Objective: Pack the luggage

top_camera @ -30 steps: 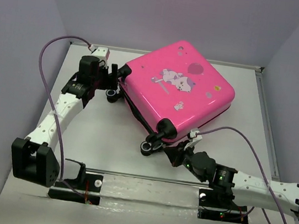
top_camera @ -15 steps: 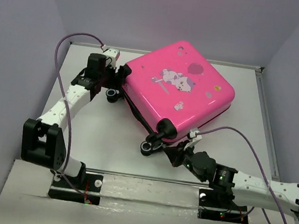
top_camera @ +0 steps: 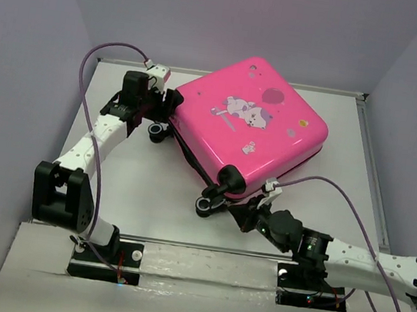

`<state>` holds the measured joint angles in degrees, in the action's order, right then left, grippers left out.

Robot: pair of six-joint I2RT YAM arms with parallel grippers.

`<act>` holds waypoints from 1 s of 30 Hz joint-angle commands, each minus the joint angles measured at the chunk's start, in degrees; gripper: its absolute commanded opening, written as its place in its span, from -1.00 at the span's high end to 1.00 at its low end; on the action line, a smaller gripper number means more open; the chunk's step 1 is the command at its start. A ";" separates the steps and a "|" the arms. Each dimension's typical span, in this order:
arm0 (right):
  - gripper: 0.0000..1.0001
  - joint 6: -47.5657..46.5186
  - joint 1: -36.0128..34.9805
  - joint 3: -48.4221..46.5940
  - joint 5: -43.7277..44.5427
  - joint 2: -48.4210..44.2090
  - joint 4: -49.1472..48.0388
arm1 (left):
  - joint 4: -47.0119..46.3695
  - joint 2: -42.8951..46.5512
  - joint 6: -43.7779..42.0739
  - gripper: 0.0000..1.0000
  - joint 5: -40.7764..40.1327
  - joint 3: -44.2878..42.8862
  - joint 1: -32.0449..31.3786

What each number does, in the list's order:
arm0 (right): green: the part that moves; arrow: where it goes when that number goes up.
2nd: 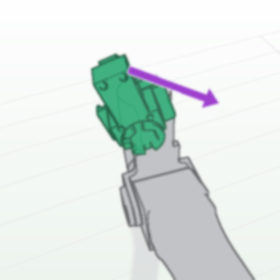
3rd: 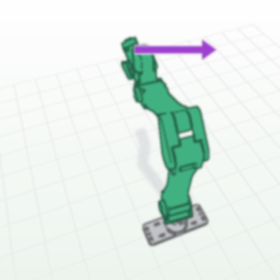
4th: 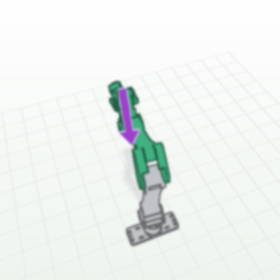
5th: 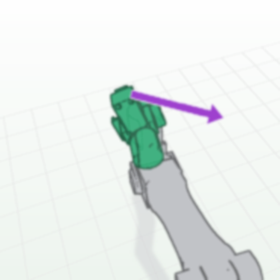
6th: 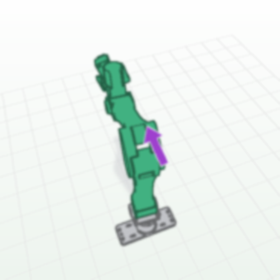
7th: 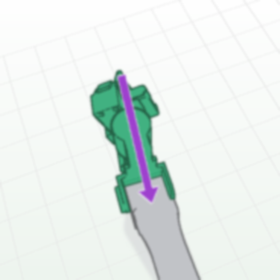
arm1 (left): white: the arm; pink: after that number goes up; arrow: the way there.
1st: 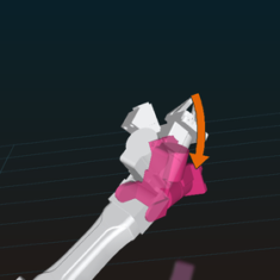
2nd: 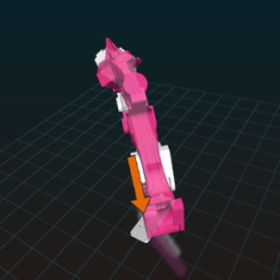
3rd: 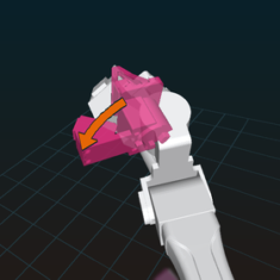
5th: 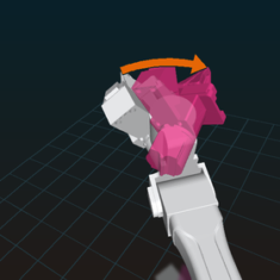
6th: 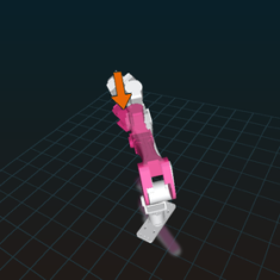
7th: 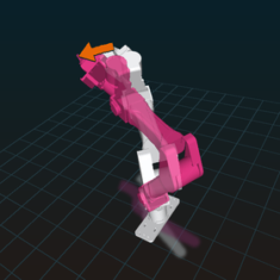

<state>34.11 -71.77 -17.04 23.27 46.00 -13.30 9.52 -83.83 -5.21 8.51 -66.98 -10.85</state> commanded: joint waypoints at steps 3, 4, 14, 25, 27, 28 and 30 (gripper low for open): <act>0.87 -1.85 5.31 -2.91 -7.61 -3.98 -1.03 | -2.33 1.83 3.98 0.89 3.09 2.82 -1.10; 0.86 -2.46 7.06 -3.87 -8.49 -4.16 -0.42 | -1.35 1.83 4.59 0.88 1.61 3.08 -2.41; 0.86 -7.65 39.23 -13.37 -36.08 1.46 1.70 | 3.31 17.79 10.39 0.89 1.68 14.68 -8.39; 0.87 -6.34 46.37 -11.19 -43.73 -1.34 7.23 | 1.91 33.64 22.69 0.88 12.30 21.80 -15.34; 0.86 -4.05 46.37 -5.48 -44.62 -3.45 6.89 | 0.94 34.44 23.40 0.88 13.37 22.24 -15.34; 0.86 -1.87 46.37 -3.46 -44.71 -5.55 6.54 | 0.51 34.44 23.67 0.88 13.63 22.24 -15.43; 0.86 0.95 46.37 1.90 -44.89 -7.14 5.04 | -1.94 33.91 24.98 0.88 16.86 22.42 -16.21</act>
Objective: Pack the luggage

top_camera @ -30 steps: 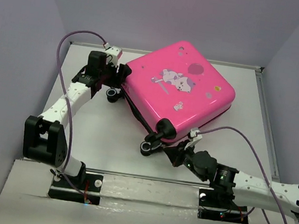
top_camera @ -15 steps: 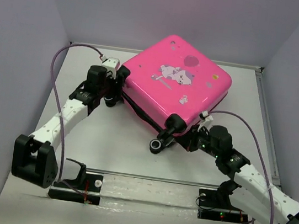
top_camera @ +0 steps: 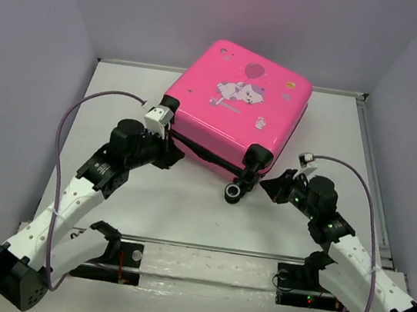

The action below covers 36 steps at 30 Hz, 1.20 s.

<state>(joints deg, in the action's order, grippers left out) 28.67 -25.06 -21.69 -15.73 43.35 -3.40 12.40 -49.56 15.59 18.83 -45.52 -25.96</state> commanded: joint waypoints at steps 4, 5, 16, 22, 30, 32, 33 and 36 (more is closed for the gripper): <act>0.86 8.07 -0.34 9.56 -5.28 -5.47 -5.74 | -11.51 -4.30 7.34 0.66 7.37 0.00 -11.37; 0.86 7.99 -0.34 9.65 -5.11 -5.21 -5.83 | -11.96 -7.19 7.61 0.15 6.58 -0.97 -14.10; 0.61 4.56 -0.34 6.31 -3.79 -2.40 -5.13 | -18.20 -26.72 7.52 -0.98 4.46 -15.21 -28.27; 0.31 1.13 -0.34 3.15 -4.14 2.42 -5.39 | -17.68 -33.05 6.82 -0.98 0.42 -19.43 -28.62; 0.12 -0.98 -0.34 2.36 -0.89 1.65 -6.09 | -16.97 -37.62 6.64 -0.98 0.15 -22.25 -28.80; 0.11 -1.68 -0.34 1.57 -0.53 2.70 -6.18 | -17.59 -37.71 7.08 -0.97 0.24 -21.98 -28.89; 0.11 -2.20 -0.34 1.22 -0.36 3.92 -6.18 | -17.68 -37.89 7.08 -0.95 0.33 -21.98 -28.89; 0.10 -3.08 -0.34 0.60 1.92 5.77 -6.44 | -18.55 -37.80 7.69 -0.85 0.59 -21.55 -29.15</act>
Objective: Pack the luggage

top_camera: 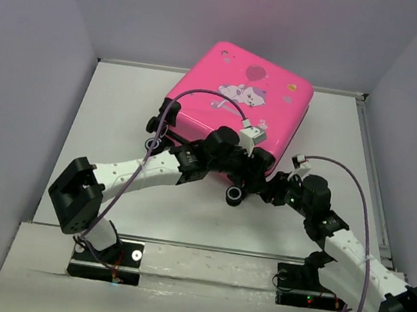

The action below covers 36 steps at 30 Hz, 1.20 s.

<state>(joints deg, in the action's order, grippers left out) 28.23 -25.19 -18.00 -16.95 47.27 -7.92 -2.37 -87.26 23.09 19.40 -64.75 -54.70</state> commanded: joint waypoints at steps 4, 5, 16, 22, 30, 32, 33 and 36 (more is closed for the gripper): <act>0.10 -3.53 -0.21 -3.62 3.24 3.70 -3.85 | -5.01 -0.19 1.08 -0.69 0.99 -1.70 -0.41; 0.10 -3.70 -0.21 -3.88 3.15 4.32 -5.16 | -5.27 -0.36 1.43 -0.56 1.34 -1.69 -0.50; 0.39 -2.22 -0.21 -0.20 1.48 9.33 -20.46 | -8.35 -1.07 3.18 -0.19 3.28 -0.64 -0.50; 0.86 2.35 -0.21 3.58 2.27 5.66 -23.89 | -13.69 -0.72 5.90 0.27 4.33 0.50 -0.50; 0.86 10.08 -0.82 9.46 4.38 -5.07 -22.04 | -30.81 -2.21 18.20 0.88 4.33 -0.02 -0.67; 0.86 12.54 -1.35 9.91 7.01 -6.48 -23.44 | -37.93 -3.43 22.67 0.88 3.98 -1.24 -1.46; 0.86 13.42 -2.05 10.09 7.71 -6.75 -24.41 | -39.36 -3.96 23.74 0.88 3.63 -2.21 -1.90; 0.86 15.71 -4.85 10.79 10.97 -6.84 -30.02 | -43.58 -6.59 26.03 0.88 1.88 -5.90 -3.39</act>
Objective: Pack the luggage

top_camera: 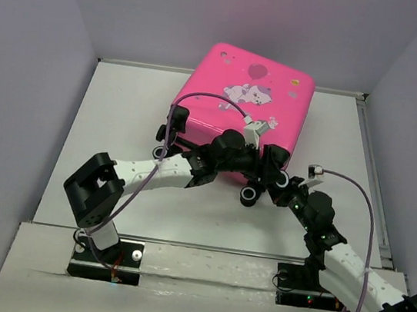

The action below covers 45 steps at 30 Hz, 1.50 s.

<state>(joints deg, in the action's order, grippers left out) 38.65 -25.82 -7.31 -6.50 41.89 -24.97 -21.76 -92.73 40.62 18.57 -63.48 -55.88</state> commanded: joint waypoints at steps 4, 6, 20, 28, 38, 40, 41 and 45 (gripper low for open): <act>0.86 4.68 -11.77 -1.21 6.05 2.40 -18.00 | -27.99 -4.56 10.70 0.88 0.42 -14.81 -4.06; 0.86 3.89 -18.17 -1.92 11.76 5.38 -22.21 | -29.38 -6.23 12.02 0.88 -0.02 -17.27 -4.24; 0.86 2.04 -34.03 -5.71 23.70 35.20 -50.99 | -32.39 -15.48 20.12 -0.58 2.00 -30.30 -5.21; 0.86 0.90 -34.03 -3.93 31.28 15.45 -25.07 | 3.92 -1.43 -4.64 -0.98 -8.13 -26.88 -3.80; 0.86 -0.77 -34.03 -6.66 30.76 11.81 -12.48 | 36.67 33.28 -14.95 -0.98 -29.08 -1.84 14.72; 0.86 -1.38 -34.03 -7.10 30.59 11.20 -10.19 | 42.13 35.41 -17.23 -0.98 -31.47 2.65 19.83; 0.86 -1.65 -34.03 -8.32 30.67 10.94 -7.31 | 43.19 36.38 -17.68 -0.98 -31.92 3.71 20.89; 0.86 -3.41 -34.03 -11.75 31.02 8.40 -0.63 | 41.91 34.99 -20.57 -0.98 -30.88 7.75 23.36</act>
<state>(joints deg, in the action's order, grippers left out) 38.09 -59.96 -13.37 24.34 53.45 -32.97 11.70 -51.86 25.85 -10.31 -61.69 -34.37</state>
